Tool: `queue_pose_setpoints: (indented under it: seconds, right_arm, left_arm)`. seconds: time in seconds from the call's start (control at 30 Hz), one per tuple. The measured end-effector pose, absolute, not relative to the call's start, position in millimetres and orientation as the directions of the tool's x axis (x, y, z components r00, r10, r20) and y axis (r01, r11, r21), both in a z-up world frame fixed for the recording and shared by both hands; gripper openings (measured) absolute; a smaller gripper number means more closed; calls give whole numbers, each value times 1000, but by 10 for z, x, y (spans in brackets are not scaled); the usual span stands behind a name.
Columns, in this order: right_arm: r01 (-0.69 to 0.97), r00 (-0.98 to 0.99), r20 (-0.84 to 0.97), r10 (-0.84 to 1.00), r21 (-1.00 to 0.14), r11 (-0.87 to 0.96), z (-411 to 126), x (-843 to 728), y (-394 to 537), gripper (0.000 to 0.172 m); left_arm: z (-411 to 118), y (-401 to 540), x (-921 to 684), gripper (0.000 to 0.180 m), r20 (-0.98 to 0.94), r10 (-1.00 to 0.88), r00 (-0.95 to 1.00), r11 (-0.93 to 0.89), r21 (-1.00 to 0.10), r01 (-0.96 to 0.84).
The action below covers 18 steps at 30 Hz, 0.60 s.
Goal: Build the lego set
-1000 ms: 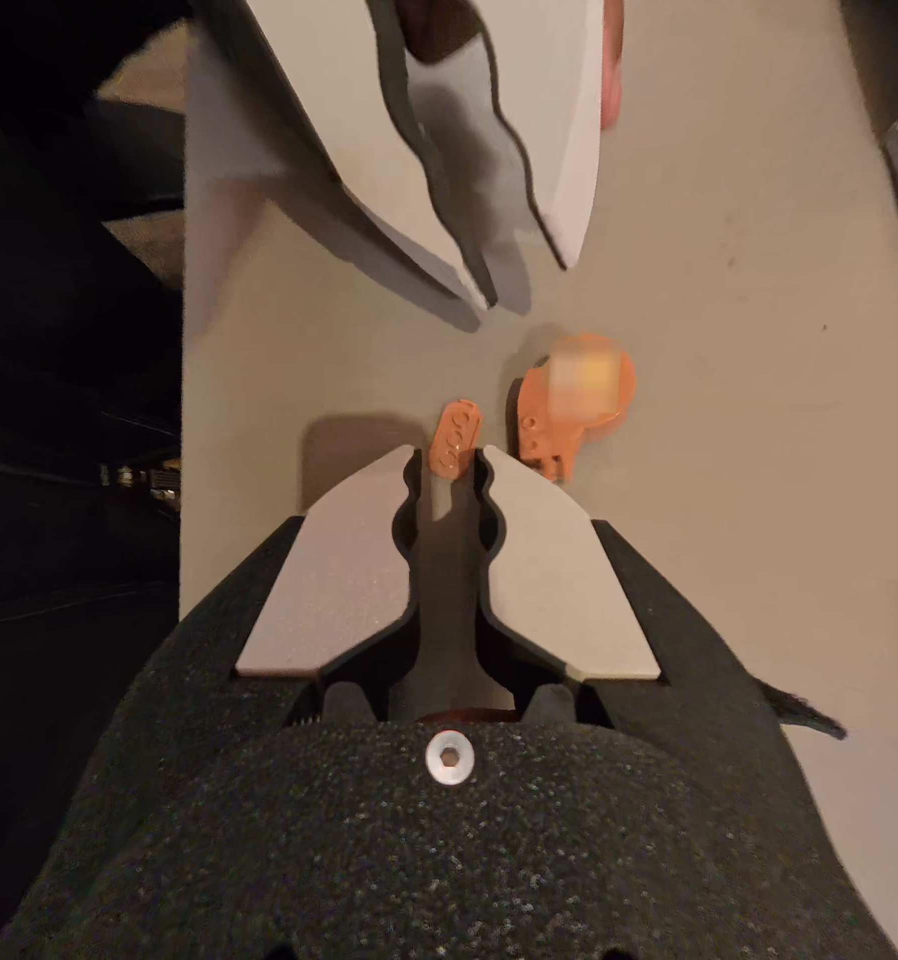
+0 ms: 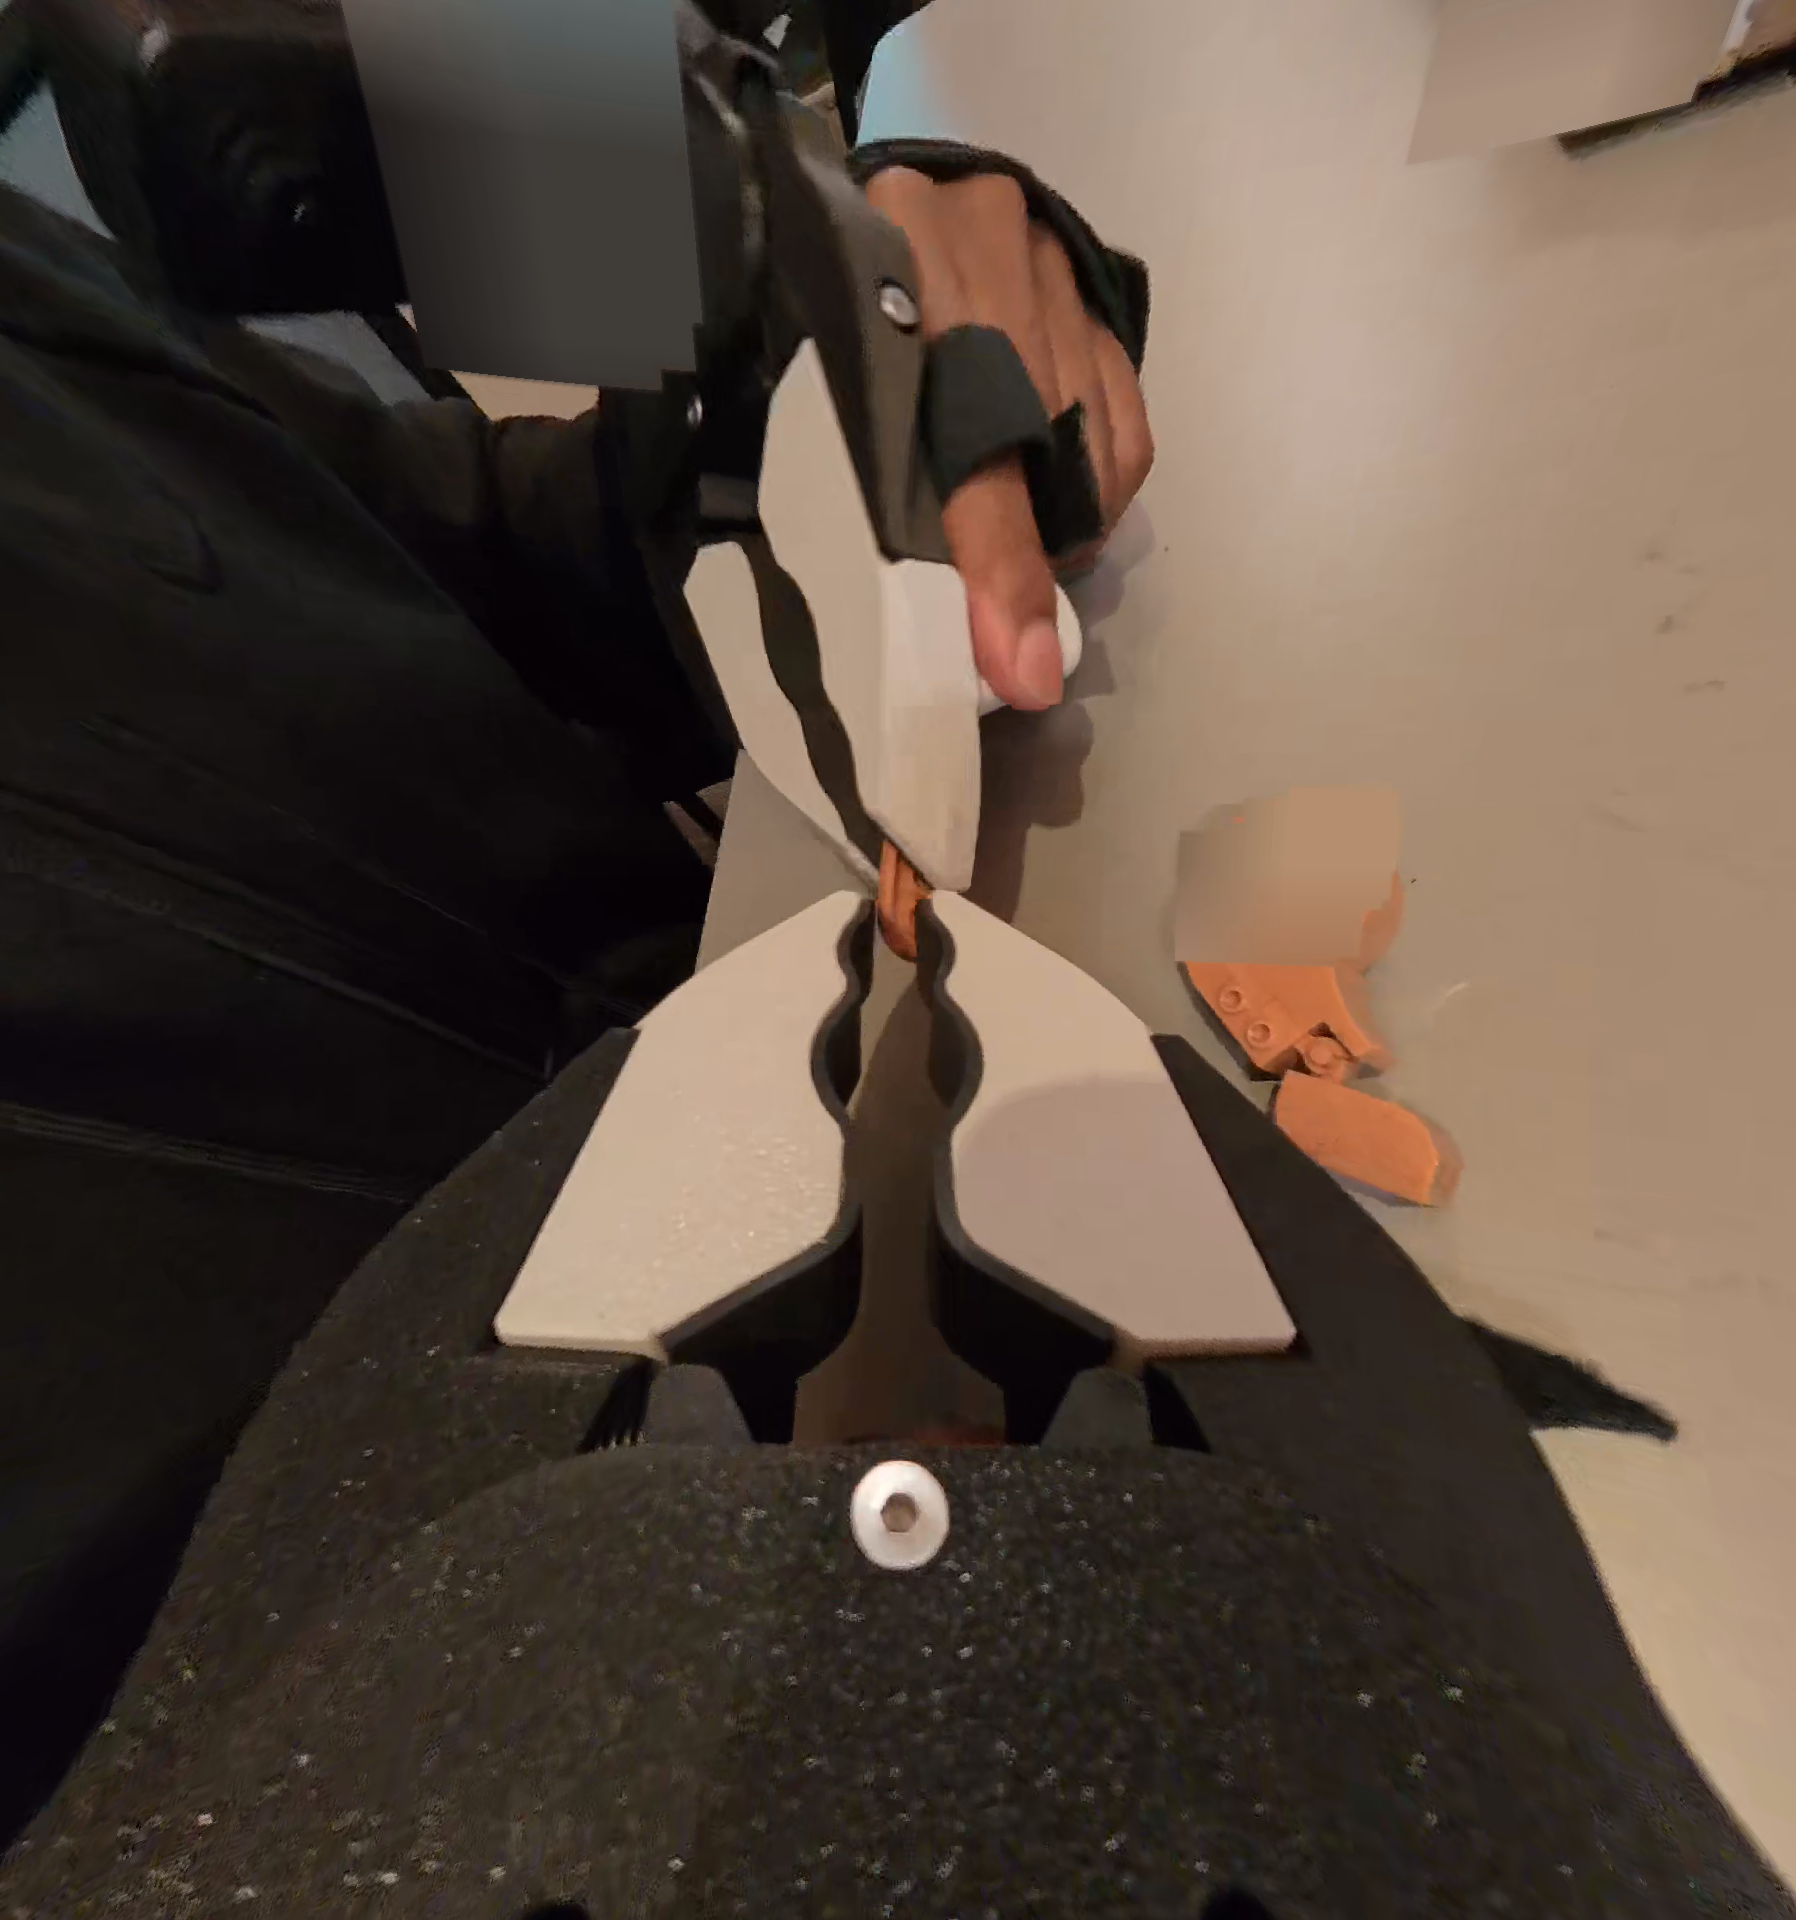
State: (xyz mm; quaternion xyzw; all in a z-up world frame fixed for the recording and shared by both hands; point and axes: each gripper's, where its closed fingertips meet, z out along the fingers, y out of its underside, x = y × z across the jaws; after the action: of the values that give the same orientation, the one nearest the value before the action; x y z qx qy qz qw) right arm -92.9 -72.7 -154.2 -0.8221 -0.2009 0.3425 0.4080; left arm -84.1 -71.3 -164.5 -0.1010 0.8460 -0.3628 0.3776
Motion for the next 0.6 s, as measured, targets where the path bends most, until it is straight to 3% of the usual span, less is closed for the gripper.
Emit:
queue_pose_setpoints:
  seconds: [0.17, 0.3, 0.43, 0.53, 0.6]
  right_arm:
    - [270, 805, -42, 592, -863, -428, -1504, -561, -641, 23]
    - [583, 738, 269, 619, -716, -385, -1727, -297, -615, 36]
    - [698, 654, 361, 665, -625, -348, -1901, -215, -518, 46]
    - [697, 637, 333, 695, -633, -336, -1921, -232, -447, 37]
    - [673, 644, 290, 708, -655, -344, -1937, -267, -416, 20]
  left_arm:
    - [-1594, -624, -755, 3, -371, -601, -708, 583, -809, -71]
    - [-1551, -541, -704, 3, -139, -697, -704, 415, -878, -238]
    - [-1523, -477, -649, 3, 88, -729, -679, 246, -892, -380]
    - [-1514, -435, -616, 3, 219, -724, -654, 145, -879, -455]
    - [-1522, -409, -604, 3, 278, -717, -639, 107, -862, -495]
